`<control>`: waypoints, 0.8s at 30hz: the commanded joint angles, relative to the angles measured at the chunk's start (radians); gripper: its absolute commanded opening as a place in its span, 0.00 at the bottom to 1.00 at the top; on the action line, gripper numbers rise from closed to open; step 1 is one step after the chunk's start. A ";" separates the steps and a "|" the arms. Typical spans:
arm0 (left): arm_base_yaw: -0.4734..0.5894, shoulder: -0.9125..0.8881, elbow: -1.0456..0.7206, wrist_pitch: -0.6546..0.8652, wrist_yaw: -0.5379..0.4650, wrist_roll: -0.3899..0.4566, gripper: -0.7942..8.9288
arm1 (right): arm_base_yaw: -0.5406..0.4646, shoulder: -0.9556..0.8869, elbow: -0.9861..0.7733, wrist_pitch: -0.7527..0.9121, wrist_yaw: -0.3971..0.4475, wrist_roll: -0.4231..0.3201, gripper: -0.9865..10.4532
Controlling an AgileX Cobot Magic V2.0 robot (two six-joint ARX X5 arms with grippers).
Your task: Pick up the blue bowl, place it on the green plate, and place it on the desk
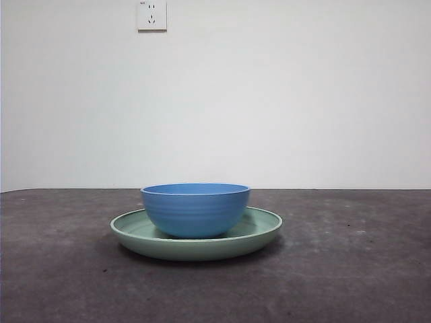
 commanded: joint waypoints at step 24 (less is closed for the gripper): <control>0.002 -0.002 -0.021 -0.007 -0.006 -0.005 0.09 | -0.225 -0.602 -0.734 0.496 0.345 0.104 0.10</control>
